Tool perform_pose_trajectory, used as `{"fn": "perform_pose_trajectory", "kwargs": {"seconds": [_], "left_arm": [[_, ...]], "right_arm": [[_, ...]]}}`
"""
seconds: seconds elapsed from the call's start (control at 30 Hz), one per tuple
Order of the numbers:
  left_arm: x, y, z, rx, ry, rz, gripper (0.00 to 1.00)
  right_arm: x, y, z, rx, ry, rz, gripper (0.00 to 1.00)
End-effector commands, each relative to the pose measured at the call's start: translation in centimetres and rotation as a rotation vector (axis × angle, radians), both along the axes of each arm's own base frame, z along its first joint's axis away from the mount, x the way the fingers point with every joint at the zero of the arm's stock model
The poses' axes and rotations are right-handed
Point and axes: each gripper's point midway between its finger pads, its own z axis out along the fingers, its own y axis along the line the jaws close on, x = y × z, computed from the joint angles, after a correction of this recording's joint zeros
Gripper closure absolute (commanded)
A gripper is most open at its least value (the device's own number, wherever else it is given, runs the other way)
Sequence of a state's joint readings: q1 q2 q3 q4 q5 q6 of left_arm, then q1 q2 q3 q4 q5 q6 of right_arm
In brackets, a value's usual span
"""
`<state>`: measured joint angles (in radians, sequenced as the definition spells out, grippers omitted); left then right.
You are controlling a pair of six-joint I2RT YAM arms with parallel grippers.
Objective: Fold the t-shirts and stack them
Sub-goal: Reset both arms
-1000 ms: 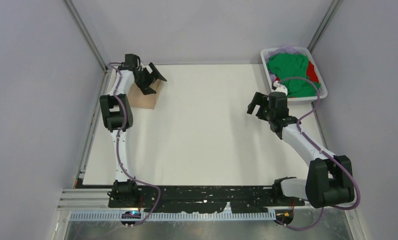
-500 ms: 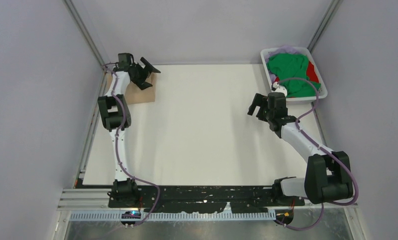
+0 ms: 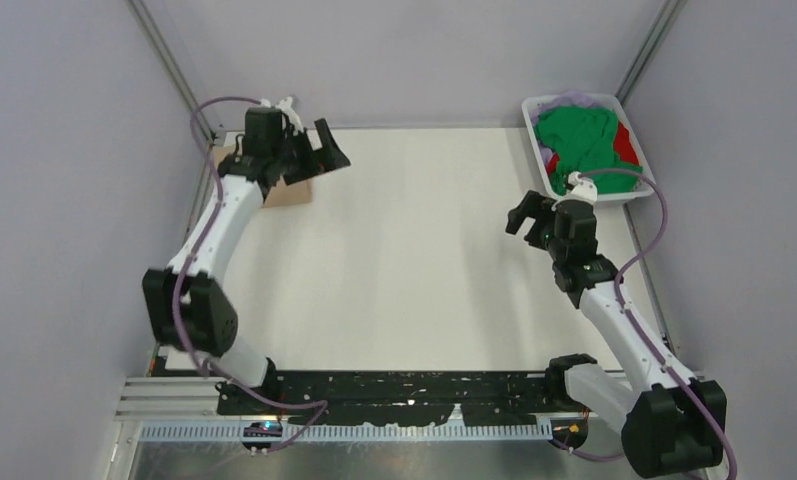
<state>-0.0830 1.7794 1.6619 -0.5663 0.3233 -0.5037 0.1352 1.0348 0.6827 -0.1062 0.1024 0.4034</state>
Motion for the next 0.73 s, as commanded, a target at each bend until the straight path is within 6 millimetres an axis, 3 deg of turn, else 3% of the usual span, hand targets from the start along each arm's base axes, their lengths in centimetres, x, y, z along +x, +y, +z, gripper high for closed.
{"fn": "perform_pose_trajectory", "kwargs": {"seconds": [0.0, 0.03, 0.13, 0.17, 0.27, 0.43, 0.7], "left_arm": [[-8.4, -1.1, -2.3, 0.115, -0.068, -0.029, 0.00], [-10.3, -1.3, -3.4, 0.119, -0.062, -0.024, 0.00], [-15.6, -0.3, -6.5, 0.147, -0.034, 0.052, 0.00], [-17.1, -0.1, -6.7, 0.131, -0.051, 0.075, 0.00], [-19.5, 0.4, -7.3, 0.111, -0.091, 0.086, 0.00], [-20.4, 2.1, -5.5, 0.142, -0.166, 0.142, 0.01], [-19.4, 3.4, -1.8, 0.190, -0.257, 0.199, 0.00]], "right_arm": [[-2.8, -0.5, -1.2, 0.017, 0.010, -0.020, 0.04], [-3.3, -0.5, -0.7, 0.024, -0.016, -0.018, 0.05], [-5.1, -0.4, -2.1, 0.036, -0.013, -0.002, 0.04], [-5.7, -0.2, -2.3, 0.052, -0.024, 0.008, 0.05], [-6.7, 0.2, -1.7, 0.086, -0.085, 0.025, 0.05], [-7.9, -0.8, -1.7, 0.066, -0.106, -0.015, 0.04], [-8.1, -2.0, -0.9, 0.031, -0.163, -0.065, 0.05]]}}
